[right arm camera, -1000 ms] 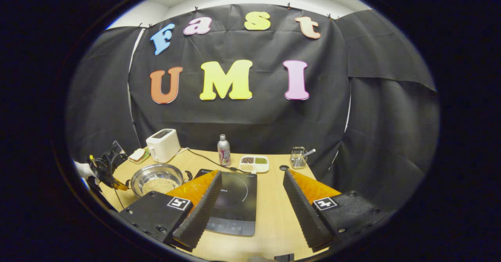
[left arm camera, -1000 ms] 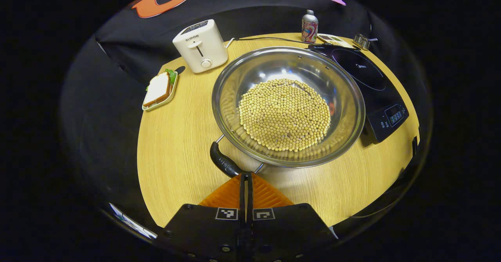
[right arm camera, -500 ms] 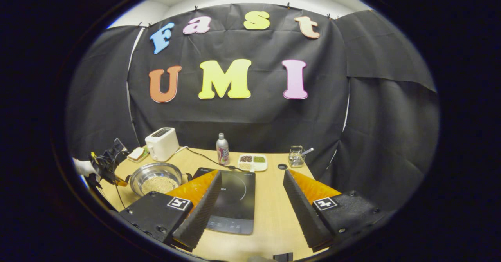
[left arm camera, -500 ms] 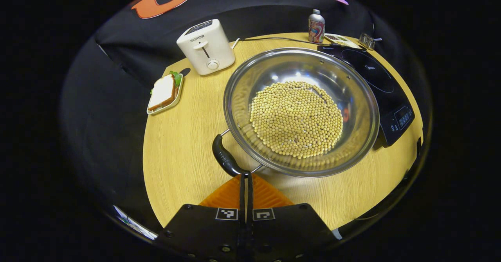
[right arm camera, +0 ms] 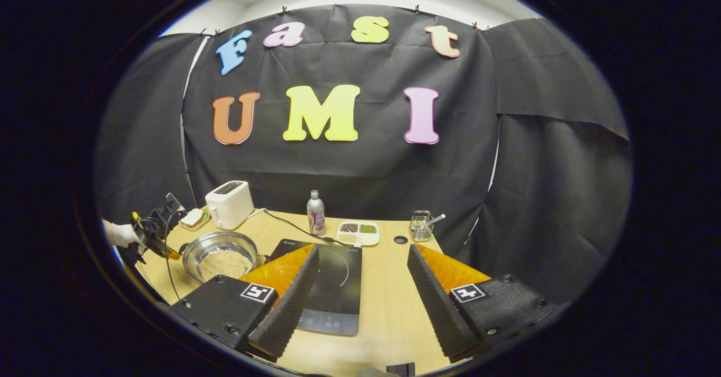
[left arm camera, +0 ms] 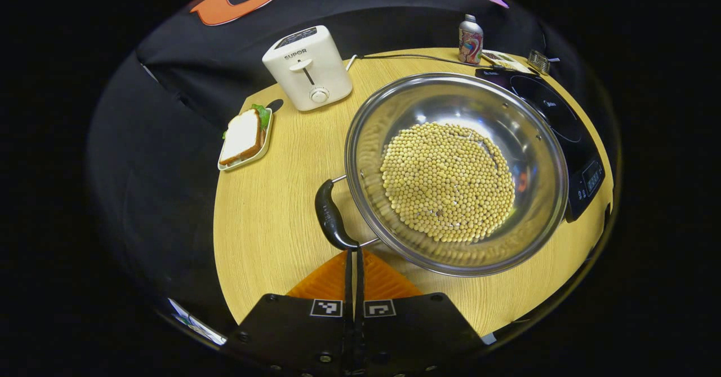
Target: First push the handle of the pot to place it horizontally, then grasp the pot with both hands and set it on the induction cooktop.
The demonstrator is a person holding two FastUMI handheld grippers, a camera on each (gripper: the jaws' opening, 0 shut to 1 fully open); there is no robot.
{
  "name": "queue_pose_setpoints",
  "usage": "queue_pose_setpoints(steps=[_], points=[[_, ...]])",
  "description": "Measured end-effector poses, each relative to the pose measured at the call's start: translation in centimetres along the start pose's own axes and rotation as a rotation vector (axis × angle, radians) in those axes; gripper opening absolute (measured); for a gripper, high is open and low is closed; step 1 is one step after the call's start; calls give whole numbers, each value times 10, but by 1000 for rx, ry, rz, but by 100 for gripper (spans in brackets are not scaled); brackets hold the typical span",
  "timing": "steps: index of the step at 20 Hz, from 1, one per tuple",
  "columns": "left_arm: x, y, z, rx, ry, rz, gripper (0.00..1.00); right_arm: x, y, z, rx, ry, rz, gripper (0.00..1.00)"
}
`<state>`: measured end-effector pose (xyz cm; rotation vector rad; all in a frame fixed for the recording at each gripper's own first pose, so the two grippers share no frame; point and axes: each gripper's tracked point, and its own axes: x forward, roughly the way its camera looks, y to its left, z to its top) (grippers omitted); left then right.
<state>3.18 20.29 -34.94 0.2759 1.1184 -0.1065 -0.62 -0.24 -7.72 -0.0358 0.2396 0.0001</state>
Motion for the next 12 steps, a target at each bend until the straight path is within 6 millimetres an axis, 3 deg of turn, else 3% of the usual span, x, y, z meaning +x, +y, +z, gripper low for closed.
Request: queue_pose_setpoints(steps=[1, 2, 6, 7, 8, 12], points=[[2, 1, -2, -5, 7, 3, 10, -2, 0, 0, -4, 1, -4, 99], [5, 4, 0, -10, 2, 11, 0, -3, 0, 0, -7, 0, -7, 99], [7, 6, 5, -6, -2, -1, 0, -3, 0, -1, -19, 3, -18, 99], [8, 8, 7, -7, -5, -2, 10, -3, 0, -1, -17, 4, -18, 97], [9, 9, 8, -11, -5, -2, 0, -3, 2, -2, -15, 7, -18, 97], [14, 15, 15, -18, -8, -8, 0, -3, 9, -6, -27, 16, -13, 97]])
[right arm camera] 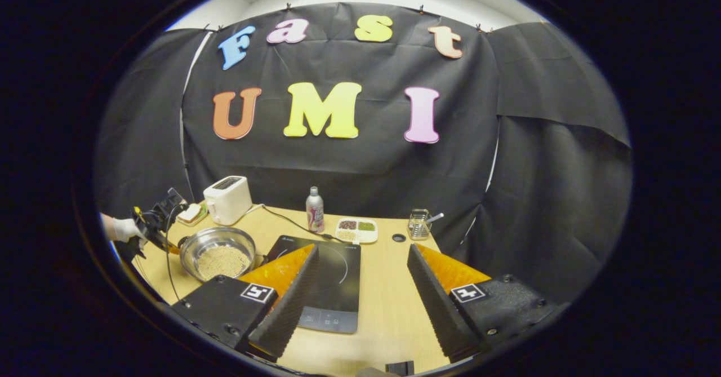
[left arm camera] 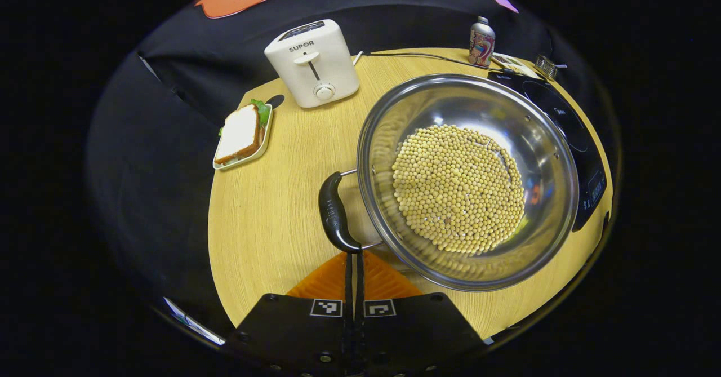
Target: First push the handle of the pot to place it horizontally, then grasp the pot with both hands and set it on the induction cooktop.
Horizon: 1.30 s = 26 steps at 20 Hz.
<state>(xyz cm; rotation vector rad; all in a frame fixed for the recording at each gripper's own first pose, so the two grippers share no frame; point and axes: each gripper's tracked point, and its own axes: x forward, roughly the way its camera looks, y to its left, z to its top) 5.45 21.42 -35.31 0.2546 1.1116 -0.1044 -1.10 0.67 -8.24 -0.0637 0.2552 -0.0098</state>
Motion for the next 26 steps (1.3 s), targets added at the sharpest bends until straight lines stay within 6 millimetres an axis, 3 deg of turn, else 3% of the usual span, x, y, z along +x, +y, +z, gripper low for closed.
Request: queue_pose_setpoints(steps=[7, 13, 14, 16, 17, 21, 23, 24, 26], points=[[0, 10, 7, -2, -25, 13, 0, 3, 15, -12, -4, 34, 9, 97], [-21, 16, 8, -29, -145, -2, 0, 45, 73, -43, 20, 182, 121, 98], [-22, 21, 10, -32, -166, 5, 30, 52, 88, -47, 16, 203, 147, 97], [-27, 24, 13, -46, -189, 15, 66, 72, 118, -56, 9, 251, 190, 99], [-29, 29, 14, -55, -199, 21, 98, 80, 133, -63, 13, 279, 209, 98], [-24, 24, 26, -116, -195, -29, 97, 115, 194, -94, 24, 411, 289, 97], [-14, 30, 34, -114, -182, -9, 100, 133, 215, -112, 17, 486, 296, 99], [-8, 34, 37, -104, -170, 4, 94, 143, 227, -123, 34, 533, 295, 96], [1, 39, 43, -104, -149, 5, 94, 164, 243, -141, 53, 615, 293, 95]])
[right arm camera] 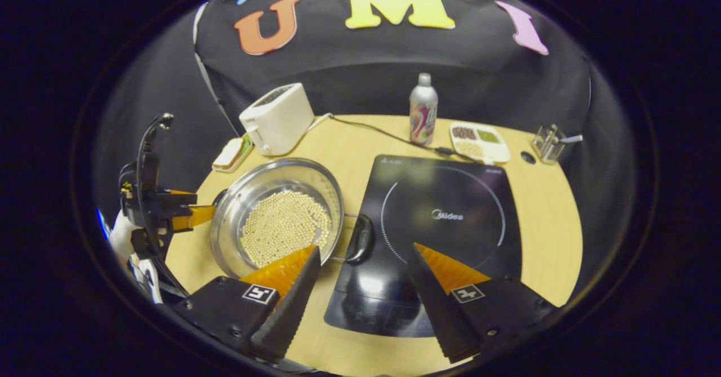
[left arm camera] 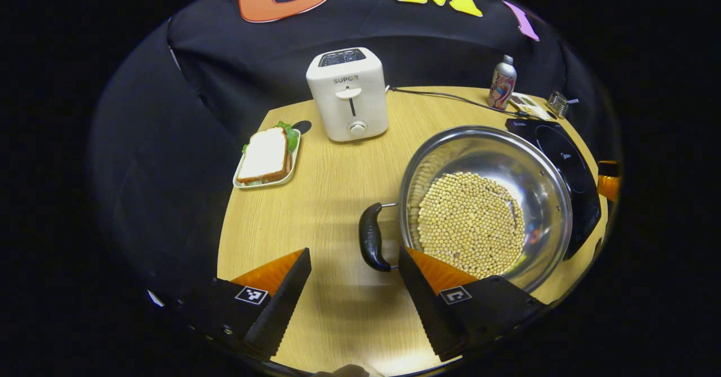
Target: First push the handle of the pot to place it horizontally, then grasp the pot with both hands and set it on the induction cooktop.
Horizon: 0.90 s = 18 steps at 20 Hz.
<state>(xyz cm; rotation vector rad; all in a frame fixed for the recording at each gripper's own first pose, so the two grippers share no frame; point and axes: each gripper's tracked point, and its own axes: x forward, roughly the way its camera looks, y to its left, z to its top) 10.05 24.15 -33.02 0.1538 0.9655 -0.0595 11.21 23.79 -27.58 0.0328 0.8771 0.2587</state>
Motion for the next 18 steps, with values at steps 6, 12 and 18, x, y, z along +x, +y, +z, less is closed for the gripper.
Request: queue_pose_setpoints(steps=[6, 12, 18], points=[[15, 10, -2, -19, 76, -14, 94, 52, -2, 0, 22, 110, -49, 95], [13, 4, 8, -10, 109, -49, 94, 66, -2, 3, 27, 167, -50, 89], [10, 2, 13, 0, 105, -76, 95, 72, -1, 6, 7, 174, -60, 95]])
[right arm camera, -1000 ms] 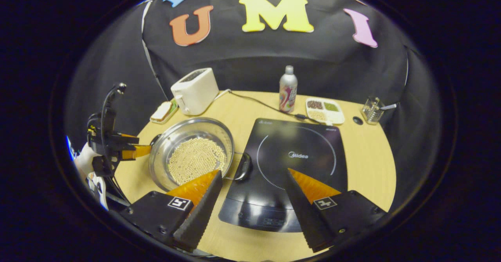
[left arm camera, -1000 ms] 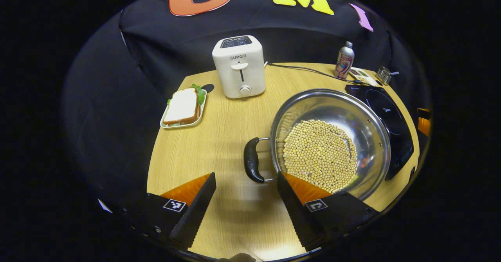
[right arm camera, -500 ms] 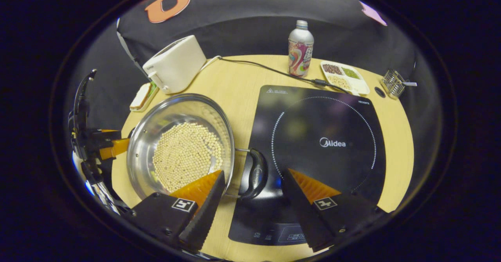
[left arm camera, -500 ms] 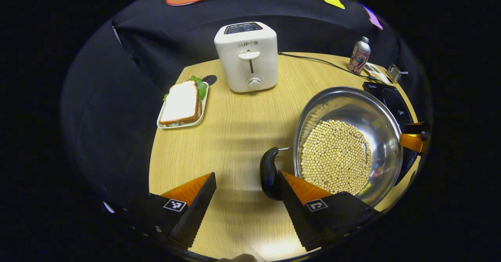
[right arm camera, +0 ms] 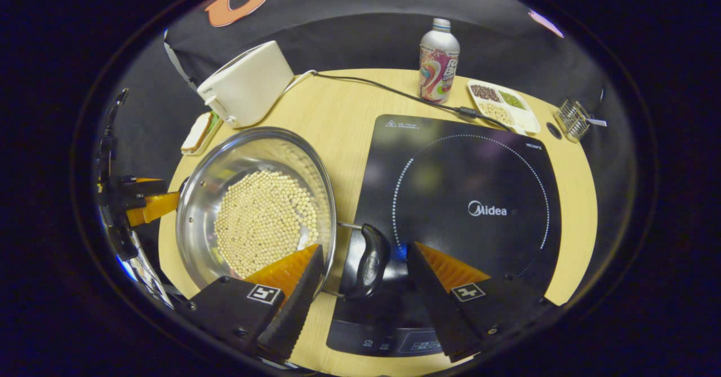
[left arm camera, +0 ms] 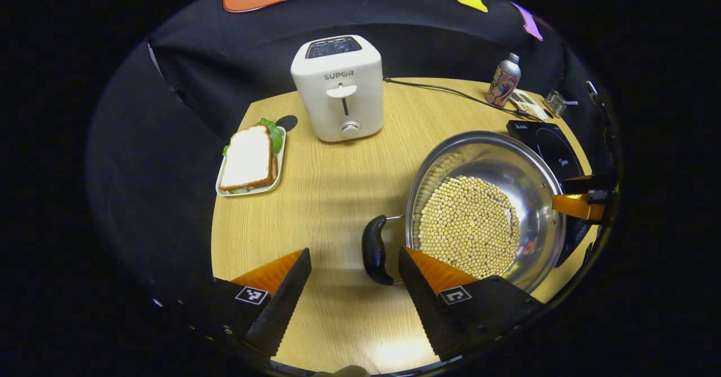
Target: First push the handle of the pot to place it horizontally, then grasp the pot with both hands and set it on the induction cooktop.
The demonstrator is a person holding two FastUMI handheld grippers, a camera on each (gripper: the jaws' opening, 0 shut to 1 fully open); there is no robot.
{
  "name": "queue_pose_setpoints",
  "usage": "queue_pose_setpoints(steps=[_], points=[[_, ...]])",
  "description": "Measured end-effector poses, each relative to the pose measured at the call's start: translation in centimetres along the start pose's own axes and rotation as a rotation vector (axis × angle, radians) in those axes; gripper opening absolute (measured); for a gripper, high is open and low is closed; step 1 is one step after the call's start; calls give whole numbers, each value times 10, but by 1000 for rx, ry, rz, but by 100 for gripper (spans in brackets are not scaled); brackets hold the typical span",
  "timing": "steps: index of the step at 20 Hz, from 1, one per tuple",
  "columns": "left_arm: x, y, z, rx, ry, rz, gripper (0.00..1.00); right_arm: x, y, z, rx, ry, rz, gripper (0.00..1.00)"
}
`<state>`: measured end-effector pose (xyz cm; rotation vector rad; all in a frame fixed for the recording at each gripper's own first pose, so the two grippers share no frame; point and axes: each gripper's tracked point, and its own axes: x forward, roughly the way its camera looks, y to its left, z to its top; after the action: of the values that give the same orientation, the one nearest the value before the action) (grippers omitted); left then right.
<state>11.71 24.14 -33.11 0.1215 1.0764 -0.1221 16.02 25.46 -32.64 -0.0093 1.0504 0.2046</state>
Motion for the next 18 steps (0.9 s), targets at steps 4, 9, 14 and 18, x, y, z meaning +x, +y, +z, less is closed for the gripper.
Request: queue_pose_setpoints(steps=[4, 9, 14, 18], points=[[-9, -8, 4, 6, -14, -39, 94, 0, 2, 1, -12, 2, -4, 89], [-10, -28, 12, 22, -31, -109, 96, 3, 0, 0, -11, -2, -10, 89], [12, -32, 11, 18, 12, -104, 98, 4, 0, -2, -22, 4, -22, 89], [28, -33, 4, 2, 54, -102, 98, 4, 1, -2, -37, 15, -31, 90]])
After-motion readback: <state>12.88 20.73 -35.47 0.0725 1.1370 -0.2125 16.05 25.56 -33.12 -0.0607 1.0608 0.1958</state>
